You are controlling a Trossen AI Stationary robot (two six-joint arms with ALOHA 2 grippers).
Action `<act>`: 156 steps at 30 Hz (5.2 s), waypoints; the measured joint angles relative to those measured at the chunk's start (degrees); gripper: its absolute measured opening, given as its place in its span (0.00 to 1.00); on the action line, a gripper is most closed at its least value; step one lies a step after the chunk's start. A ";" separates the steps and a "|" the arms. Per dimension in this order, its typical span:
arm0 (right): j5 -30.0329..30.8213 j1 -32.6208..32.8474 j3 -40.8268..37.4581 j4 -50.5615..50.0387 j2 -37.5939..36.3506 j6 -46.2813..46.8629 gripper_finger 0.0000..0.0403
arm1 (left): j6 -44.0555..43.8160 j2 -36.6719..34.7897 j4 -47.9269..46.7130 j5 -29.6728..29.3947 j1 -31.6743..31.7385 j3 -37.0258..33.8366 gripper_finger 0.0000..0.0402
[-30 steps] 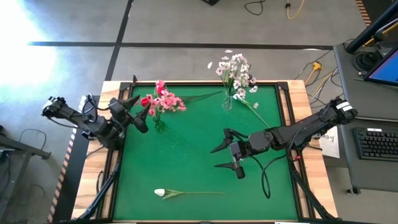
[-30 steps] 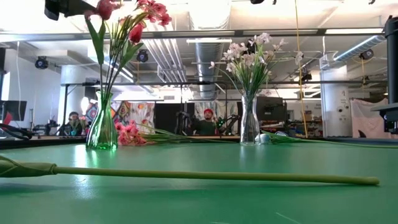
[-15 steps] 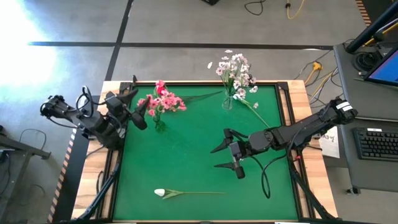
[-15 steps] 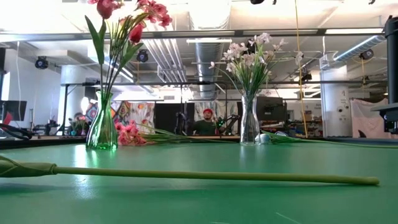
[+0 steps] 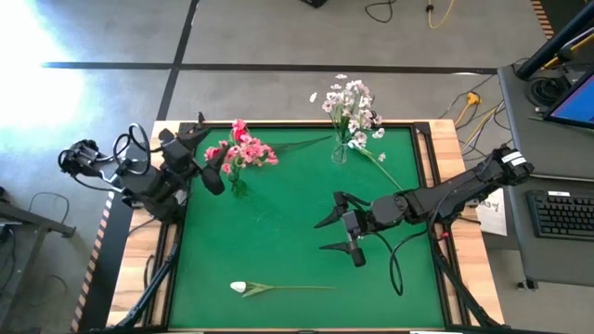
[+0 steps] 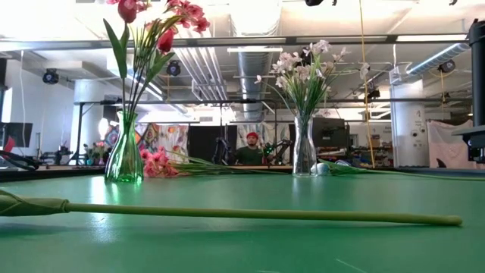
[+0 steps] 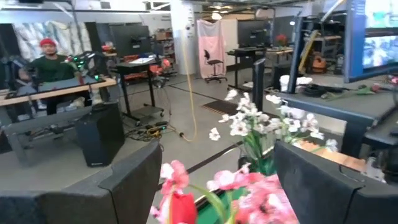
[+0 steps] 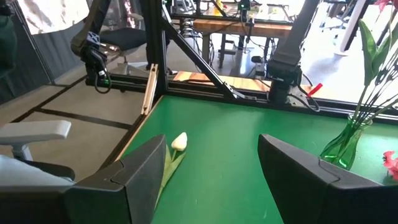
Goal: Sort flowers into vase by color
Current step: Put the bottom white flower into the transparent vase
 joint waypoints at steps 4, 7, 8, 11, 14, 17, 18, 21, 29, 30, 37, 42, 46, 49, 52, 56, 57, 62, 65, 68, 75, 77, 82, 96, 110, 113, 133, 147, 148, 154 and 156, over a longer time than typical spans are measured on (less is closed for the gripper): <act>0.02 0.00 0.00 0.00 0.00 1.10 0.61 | -0.02 2.96 -0.44 0.94 -1.77 2.34 0.73; 0.02 0.00 0.00 -0.43 0.00 2.11 0.61 | -0.01 5.21 -1.14 0.96 -4.05 3.77 0.73; 0.00 -0.01 0.00 -0.82 0.00 2.56 0.61 | -0.01 5.94 -1.33 0.96 -4.94 4.21 0.73; 0.01 0.00 0.00 -1.46 0.00 3.33 0.61 | -0.20 8.10 -1.43 0.98 -7.77 5.45 0.73; 0.02 0.01 0.00 -0.46 0.85 4.11 0.61 | -0.45 10.30 -1.46 0.96 -10.87 6.64 0.73; 0.02 0.01 0.13 0.64 3.37 4.59 0.61 | -1.08 12.42 -1.51 0.94 -13.84 7.56 0.73; 0.02 0.01 0.63 0.72 4.69 4.87 0.61 | -1.57 13.08 -1.69 0.94 -14.82 7.61 0.73; 0.02 0.11 2.62 0.36 9.10 4.92 0.61 | -3.01 15.02 -1.95 0.94 -17.47 7.50 0.73; -0.12 0.87 9.81 -2.41 20.68 5.77 0.61 | -8.39 20.58 -4.96 1.02 -22.77 6.69 0.73; -0.16 1.03 11.07 -3.69 22.06 6.13 0.61 | -9.53 21.34 -5.32 1.06 -23.12 6.69 0.73; -0.34 2.29 19.99 -10.28 31.55 7.19 0.61 | -21.78 27.29 -13.11 14.19 -23.35 6.67 0.73; -1.79 3.21 26.66 -13.12 37.16 8.90 0.61 | -30.12 30.79 -18.03 18.47 -23.48 6.63 0.73; -3.53 4.22 30.72 -13.69 41.38 8.96 0.61 | -35.44 32.31 -21.15 20.46 -23.57 6.63 0.73; -3.62 4.61 33.54 -13.67 44.35 8.97 0.61 | -39.14 32.95 -23.97 20.59 -23.57 6.63 0.73; -3.60 4.56 35.98 -13.36 47.27 8.98 0.61 | -43.66 32.95 -27.28 20.55 -23.86 6.63 0.73; -8.16 4.49 38.25 -13.51 50.71 8.98 0.61 | -50.24 32.75 -30.09 20.57 -24.37 6.63 0.73; -9.17 4.53 38.72 -13.38 51.42 8.98 0.61 | -51.53 32.71 -30.23 20.57 -24.47 6.63 0.73; -10.83 4.56 40.45 -12.65 54.21 8.89 0.61 | -56.03 32.69 -30.45 20.63 -24.85 6.63 0.73; -9.01 4.54 41.20 -12.86 55.94 7.83 0.61 | -57.98 32.69 -30.40 20.58 -24.94 6.63 0.73; -7.14 4.51 41.69 -13.20 57.12 7.57 0.61 | -59.72 32.69 -30.25 20.46 -24.94 6.63 0.73; 1.47 4.51 42.03 -13.71 58.12 8.48 0.59 | -61.11 32.78 -29.29 20.08 -24.94 6.63 0.73; 1.50 4.51 42.03 -14.31 58.12 8.47 0.56 | -61.13 32.98 -29.33 19.96 -24.94 6.63 0.73; 1.55 4.51 42.01 -14.93 58.32 7.37 0.39 | -61.32 33.17 -29.28 19.09 -24.92 6.63 0.73; 0.44 4.93 41.65 -19.03 56.16 3.03 0.03 | -60.54 33.17 -29.07 14.69 -24.79 6.63 0.73; -0.04 6.49 15.97 -7.25 29.96 -1.68 0.03 | -56.66 33.17 -28.64 10.67 -24.76 6.63 0.73; -0.12 6.85 8.28 0.02 23.63 -2.61 0.03 | -53.26 33.17 -26.87 9.43 -24.60 6.63 0.73; -3.89 5.98 -7.33 46.85 10.19 -18.58 0.03 | -9.20 33.21 2.68 16.91 -16.43 6.63 0.73; -4.52 5.51 -1.14 48.63 10.14 -29.20 0.03 | 15.78 41.63 32.70 40.62 -1.39 6.52 0.69; -4.45 5.46 -0.96 48.65 10.14 -29.93 0.03 | 16.63 42.30 35.00 41.23 -0.63 6.52 0.68; -2.44 4.43 -0.85 50.34 10.14 -32.85 0.03 | 17.84 45.37 43.37 46.10 2.37 6.52 0.63; -1.92 3.95 -0.87 50.52 10.14 -33.21 0.03 | 17.80 45.66 43.81 47.29 3.21 6.52 0.61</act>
